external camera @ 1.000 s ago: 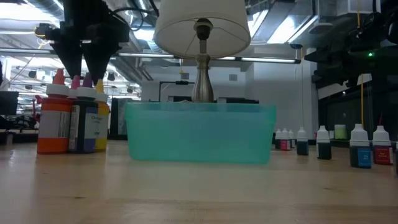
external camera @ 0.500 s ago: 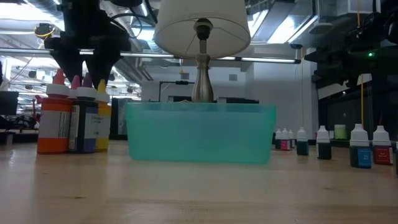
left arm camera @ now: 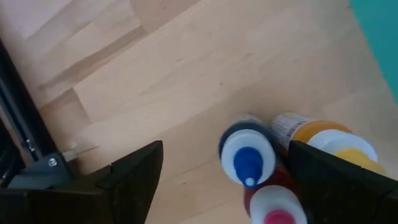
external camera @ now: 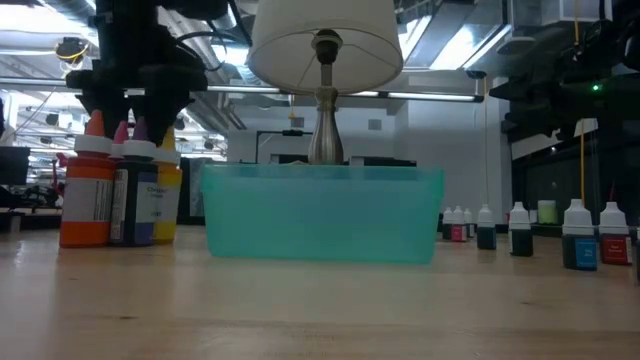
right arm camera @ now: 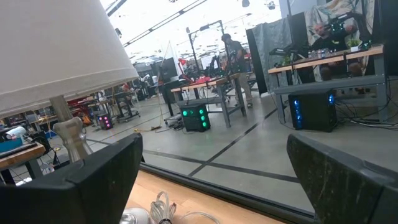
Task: Pick & Place food coloring
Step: Put the large blue food coloring bottle into the green bin
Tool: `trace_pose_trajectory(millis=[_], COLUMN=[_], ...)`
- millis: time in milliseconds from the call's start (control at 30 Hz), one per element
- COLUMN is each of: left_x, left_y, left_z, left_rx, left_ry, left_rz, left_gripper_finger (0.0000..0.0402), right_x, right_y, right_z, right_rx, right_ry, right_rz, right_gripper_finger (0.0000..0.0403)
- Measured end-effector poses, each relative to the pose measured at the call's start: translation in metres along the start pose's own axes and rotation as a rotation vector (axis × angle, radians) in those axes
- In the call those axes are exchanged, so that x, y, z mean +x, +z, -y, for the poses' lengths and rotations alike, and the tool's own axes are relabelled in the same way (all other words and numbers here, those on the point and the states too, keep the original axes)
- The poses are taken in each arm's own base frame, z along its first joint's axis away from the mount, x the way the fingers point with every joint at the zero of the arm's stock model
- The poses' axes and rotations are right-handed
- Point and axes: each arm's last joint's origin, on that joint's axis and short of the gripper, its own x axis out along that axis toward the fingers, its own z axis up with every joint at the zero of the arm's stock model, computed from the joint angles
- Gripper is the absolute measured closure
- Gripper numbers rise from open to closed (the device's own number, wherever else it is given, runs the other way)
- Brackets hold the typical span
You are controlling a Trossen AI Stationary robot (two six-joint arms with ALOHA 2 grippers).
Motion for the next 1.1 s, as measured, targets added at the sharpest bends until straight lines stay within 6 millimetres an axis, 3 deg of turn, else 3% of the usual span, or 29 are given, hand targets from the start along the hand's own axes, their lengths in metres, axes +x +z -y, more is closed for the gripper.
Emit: trace_pose_trajectory(millis=[700, 1100], left_x=[0.0005, 0.0014], left_y=[0.0013, 0.0001], left_z=[-0.001, -0.0011], left_rx=[0.03, 0.05], left_ry=[0.005, -0.001], left_rz=[-0.007, -0.036], left_gripper_finger=[0.0208, 0.0248], right_x=[0.0, 0.0], right_y=[0.0, 0.0], right_z=[0.0, 0.0], right_rx=[0.0, 0.0], right_ry=[0.0, 0.0], right_rz=[0.0, 0.0], right_gripper_finger=[0.0004, 0.0004])
